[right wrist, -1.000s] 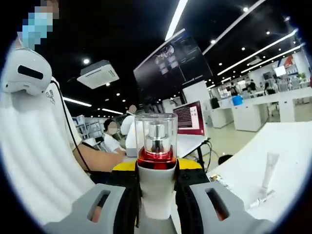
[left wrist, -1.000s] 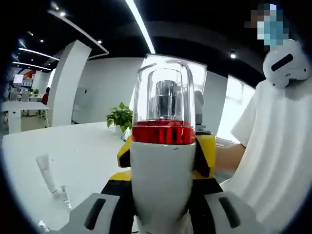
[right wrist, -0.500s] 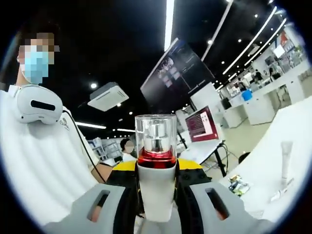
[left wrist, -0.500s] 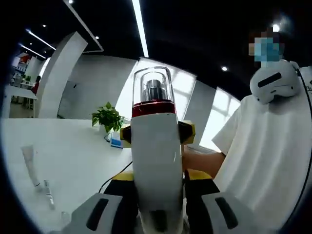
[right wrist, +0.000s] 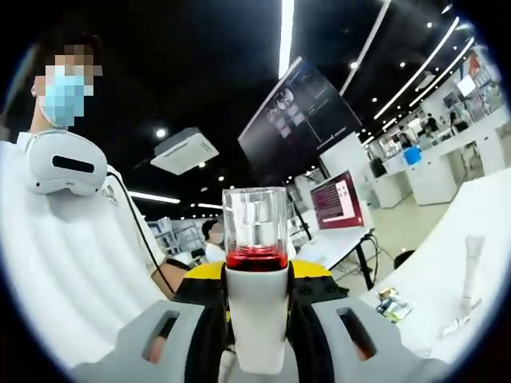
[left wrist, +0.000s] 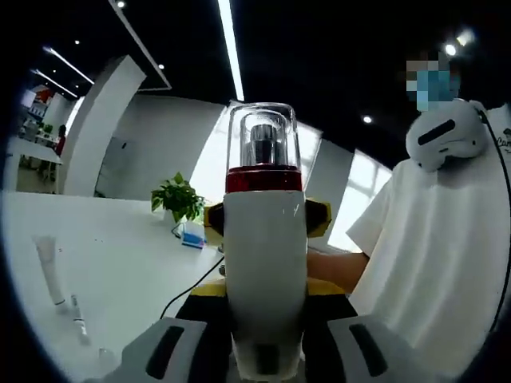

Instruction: Arrange the skincare products in the storage area until every visible bottle or jar stands upright without overlapping.

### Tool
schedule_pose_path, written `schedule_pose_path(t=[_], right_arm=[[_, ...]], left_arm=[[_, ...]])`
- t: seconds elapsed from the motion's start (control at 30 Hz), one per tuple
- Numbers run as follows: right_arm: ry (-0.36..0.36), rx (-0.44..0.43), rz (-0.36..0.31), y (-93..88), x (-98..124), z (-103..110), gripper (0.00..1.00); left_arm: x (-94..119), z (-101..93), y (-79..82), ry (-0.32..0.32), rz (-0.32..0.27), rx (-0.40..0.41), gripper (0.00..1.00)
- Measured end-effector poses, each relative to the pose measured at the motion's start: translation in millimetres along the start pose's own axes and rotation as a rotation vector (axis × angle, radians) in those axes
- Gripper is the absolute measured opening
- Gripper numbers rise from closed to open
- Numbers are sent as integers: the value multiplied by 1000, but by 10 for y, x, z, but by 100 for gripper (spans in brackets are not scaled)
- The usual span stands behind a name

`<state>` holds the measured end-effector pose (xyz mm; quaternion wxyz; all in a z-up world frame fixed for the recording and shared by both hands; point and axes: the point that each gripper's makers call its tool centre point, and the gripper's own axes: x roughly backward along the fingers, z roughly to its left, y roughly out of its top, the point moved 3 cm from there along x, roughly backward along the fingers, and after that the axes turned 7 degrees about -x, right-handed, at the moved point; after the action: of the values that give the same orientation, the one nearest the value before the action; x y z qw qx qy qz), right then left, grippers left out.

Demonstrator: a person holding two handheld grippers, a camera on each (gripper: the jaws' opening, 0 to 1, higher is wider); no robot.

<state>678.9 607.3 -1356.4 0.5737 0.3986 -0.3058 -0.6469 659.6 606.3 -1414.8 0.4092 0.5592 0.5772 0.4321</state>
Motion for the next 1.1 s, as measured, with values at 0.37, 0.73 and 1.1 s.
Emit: schedule_pose_path(t=[0.37,0.73,1.1], right_arm=[[-133,63,1,-29,-38,-138,27],[-276,55,-51,-75,-59,-285,32],[-470,94,-9,-191,-51,-383,34]], left_arm=[[0,161,-62,123,39,-19,31],[52,314,-144,262,138,-58,31],[28,387,-276,399,234,-90,31]])
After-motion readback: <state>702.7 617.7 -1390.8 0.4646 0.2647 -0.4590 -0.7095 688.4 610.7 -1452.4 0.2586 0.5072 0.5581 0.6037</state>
